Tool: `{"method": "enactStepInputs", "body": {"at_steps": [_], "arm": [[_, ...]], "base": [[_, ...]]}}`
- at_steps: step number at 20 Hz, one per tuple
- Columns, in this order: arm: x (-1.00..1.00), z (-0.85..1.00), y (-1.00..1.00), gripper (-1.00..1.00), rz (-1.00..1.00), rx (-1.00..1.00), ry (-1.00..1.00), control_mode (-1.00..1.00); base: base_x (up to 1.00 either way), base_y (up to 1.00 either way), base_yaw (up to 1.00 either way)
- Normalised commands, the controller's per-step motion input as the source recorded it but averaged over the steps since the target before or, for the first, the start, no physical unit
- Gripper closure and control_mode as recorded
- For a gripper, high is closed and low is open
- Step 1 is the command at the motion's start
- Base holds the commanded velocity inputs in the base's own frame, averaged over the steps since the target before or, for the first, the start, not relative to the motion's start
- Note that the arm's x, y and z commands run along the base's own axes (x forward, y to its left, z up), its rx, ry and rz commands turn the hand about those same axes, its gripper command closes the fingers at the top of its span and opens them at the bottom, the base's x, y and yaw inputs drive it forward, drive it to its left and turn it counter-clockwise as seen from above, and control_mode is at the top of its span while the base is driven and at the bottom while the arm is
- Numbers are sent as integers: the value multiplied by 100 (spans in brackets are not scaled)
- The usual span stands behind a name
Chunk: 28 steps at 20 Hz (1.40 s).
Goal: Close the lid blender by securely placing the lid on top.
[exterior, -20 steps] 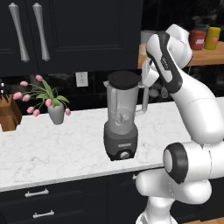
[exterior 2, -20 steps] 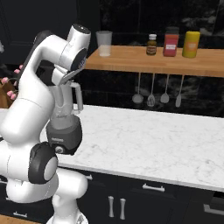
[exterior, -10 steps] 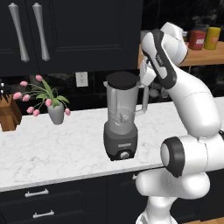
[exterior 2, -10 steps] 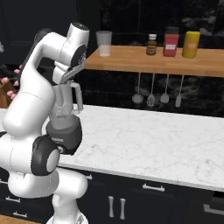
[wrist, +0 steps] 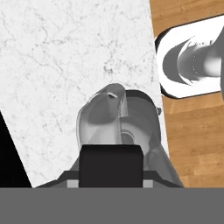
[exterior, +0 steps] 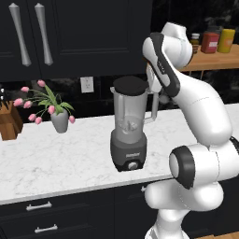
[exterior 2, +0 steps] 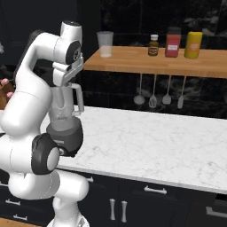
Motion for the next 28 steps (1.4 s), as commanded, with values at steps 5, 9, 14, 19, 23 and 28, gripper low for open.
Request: {"method": "enactStepInputs", "body": {"at_steps": [5,9,14,19,23,28], "arm": [[0,0,15,100,5,-1,2,-100],[0,0,22,100,0,1,0,-100],[0,0,42,100,0,0,1,-100],[0,-2,18,100,0,0,1,-100],[0,-5,53,100,0,0,9,-100],[1,-4,39,100,0,0,4,-100]], "base": [[0,0,0],[0,0,0],[0,0,0],[0,0,0],[0,0,0],[0,0,0]]}}
